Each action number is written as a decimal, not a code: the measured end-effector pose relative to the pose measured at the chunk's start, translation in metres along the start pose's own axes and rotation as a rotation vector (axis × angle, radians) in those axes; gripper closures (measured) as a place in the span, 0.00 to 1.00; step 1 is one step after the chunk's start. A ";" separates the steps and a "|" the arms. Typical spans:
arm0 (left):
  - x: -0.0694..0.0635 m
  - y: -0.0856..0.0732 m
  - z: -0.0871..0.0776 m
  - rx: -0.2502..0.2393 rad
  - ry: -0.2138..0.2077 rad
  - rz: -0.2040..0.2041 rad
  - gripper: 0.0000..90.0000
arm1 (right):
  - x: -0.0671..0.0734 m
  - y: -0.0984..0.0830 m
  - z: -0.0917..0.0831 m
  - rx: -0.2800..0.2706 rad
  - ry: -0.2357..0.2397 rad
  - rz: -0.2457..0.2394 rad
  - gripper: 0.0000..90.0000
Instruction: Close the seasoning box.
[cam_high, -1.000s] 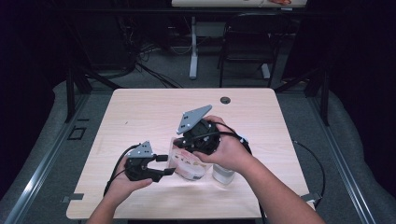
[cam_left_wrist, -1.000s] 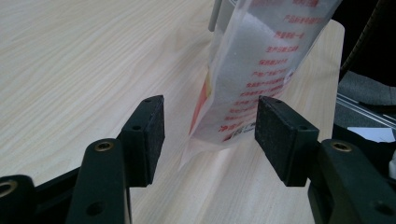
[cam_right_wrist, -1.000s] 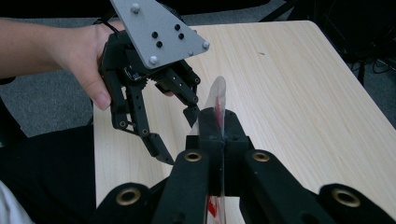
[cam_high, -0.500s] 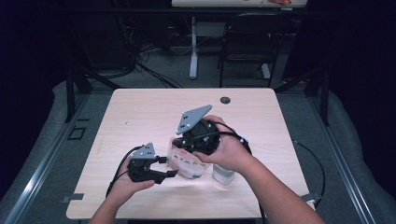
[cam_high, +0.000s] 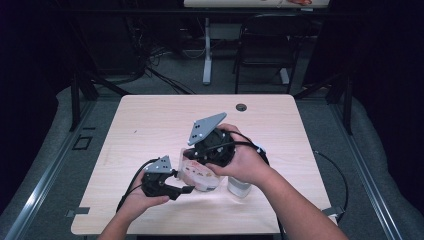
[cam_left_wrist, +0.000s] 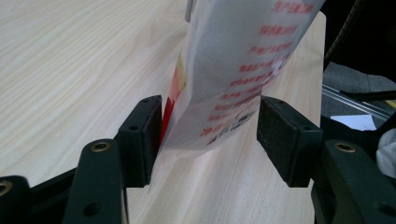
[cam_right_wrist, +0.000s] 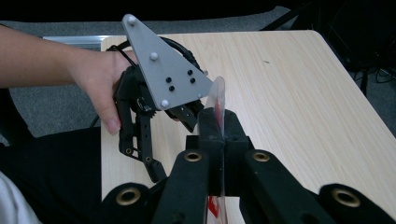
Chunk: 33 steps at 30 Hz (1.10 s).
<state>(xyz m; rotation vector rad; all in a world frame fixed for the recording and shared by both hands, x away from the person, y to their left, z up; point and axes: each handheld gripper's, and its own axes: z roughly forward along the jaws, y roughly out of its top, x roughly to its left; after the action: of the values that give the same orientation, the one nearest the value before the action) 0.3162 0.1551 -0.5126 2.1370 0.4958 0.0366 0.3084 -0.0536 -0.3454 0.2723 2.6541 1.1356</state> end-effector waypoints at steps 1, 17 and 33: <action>0.000 0.000 0.001 -0.002 -0.002 0.001 0.45 | 0.000 0.000 0.000 0.003 0.003 -0.002 1.00; 0.002 -0.005 0.012 0.009 -0.044 0.005 0.47 | 0.003 0.002 -0.001 -0.009 0.022 -0.012 1.00; 0.001 -0.006 0.011 0.035 -0.033 -0.023 0.67 | 0.002 -0.001 0.000 -0.013 0.028 -0.004 1.00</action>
<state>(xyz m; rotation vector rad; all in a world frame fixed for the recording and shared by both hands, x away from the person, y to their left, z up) 0.3179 0.1494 -0.5241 2.1626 0.5052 -0.0209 0.3061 -0.0537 -0.3463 0.2510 2.6690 1.1633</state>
